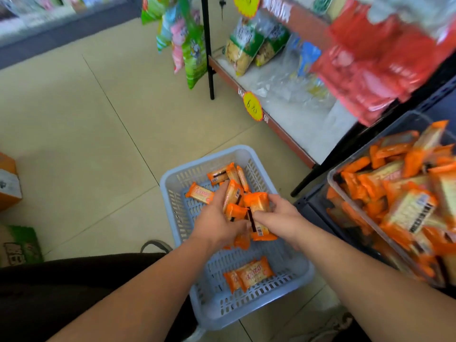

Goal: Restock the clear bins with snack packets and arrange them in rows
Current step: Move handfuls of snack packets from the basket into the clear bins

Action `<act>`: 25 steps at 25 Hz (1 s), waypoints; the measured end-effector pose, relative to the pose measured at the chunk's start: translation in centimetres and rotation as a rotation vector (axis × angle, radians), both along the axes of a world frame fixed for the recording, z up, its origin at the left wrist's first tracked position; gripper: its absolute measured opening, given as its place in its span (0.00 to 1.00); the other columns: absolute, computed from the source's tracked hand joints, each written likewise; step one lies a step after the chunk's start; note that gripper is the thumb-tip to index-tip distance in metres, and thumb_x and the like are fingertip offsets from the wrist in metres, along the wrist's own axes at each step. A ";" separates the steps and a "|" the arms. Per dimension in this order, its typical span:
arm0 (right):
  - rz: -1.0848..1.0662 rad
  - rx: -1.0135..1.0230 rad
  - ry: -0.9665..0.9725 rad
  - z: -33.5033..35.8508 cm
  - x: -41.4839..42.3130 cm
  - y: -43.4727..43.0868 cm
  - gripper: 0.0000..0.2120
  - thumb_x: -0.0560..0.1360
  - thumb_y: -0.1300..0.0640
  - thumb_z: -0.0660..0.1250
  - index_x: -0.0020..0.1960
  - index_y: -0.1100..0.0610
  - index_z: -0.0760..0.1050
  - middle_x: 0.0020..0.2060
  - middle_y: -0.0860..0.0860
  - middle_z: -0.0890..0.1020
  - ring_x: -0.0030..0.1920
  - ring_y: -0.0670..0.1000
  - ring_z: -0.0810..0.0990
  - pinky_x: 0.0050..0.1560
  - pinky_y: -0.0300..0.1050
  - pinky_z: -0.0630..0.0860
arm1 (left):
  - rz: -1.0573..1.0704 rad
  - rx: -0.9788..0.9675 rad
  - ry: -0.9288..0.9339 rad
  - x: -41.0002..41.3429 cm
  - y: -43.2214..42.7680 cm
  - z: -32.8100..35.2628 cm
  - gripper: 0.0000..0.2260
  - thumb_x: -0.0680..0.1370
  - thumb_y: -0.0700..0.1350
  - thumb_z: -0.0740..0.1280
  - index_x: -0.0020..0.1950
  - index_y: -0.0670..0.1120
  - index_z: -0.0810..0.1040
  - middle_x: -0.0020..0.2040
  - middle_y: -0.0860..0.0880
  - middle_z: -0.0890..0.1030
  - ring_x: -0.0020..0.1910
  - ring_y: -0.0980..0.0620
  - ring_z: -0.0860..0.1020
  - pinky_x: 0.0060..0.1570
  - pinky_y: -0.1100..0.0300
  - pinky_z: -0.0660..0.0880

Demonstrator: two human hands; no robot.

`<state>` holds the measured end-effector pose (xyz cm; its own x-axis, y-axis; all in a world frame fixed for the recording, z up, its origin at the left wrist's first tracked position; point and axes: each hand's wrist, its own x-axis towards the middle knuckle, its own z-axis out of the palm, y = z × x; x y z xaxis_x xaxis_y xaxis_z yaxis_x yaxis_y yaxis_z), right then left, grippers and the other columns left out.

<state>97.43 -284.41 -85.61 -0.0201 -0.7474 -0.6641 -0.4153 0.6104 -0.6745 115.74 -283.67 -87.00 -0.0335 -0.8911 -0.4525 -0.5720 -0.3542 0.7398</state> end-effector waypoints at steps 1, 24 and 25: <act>0.020 -0.044 0.011 1.8 -0.1 0.0 0.12 0.72 0.53 0.72 0.52 0.42 0.76 0.46 0.47 0.87 0.48 0.49 0.86 0.54 0.49 0.82 | -0.027 -0.055 -0.034 0.2 0.1 1.6 0.50 0.68 0.50 0.83 0.82 0.65 0.57 0.49 0.63 0.82 0.47 0.57 0.84 0.45 0.61 0.81; -0.306 -0.197 0.564 20.9 -39.9 20.7 0.10 0.70 0.49 0.72 0.45 0.55 0.80 0.37 0.47 0.82 0.38 0.43 0.79 0.41 0.40 0.78 | -0.622 -0.249 0.313 -43.6 10.3 17.0 0.36 0.68 0.65 0.78 0.70 0.51 0.74 0.60 0.63 0.81 0.59 0.59 0.81 0.64 0.64 0.73; -0.285 -0.113 0.554 19.9 -40.8 20.9 0.08 0.72 0.50 0.72 0.44 0.55 0.80 0.36 0.47 0.81 0.38 0.44 0.78 0.38 0.39 0.76 | -0.653 -0.222 0.258 -44.9 11.0 16.0 0.31 0.70 0.61 0.79 0.69 0.51 0.74 0.57 0.63 0.78 0.59 0.58 0.79 0.60 0.70 0.69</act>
<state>56.63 -263.53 -65.67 -0.5469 -0.7267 -0.4157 -0.5527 0.6864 -0.4727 70.89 -272.68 -70.98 -0.6695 -0.7230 -0.1701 -0.4132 0.1723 0.8942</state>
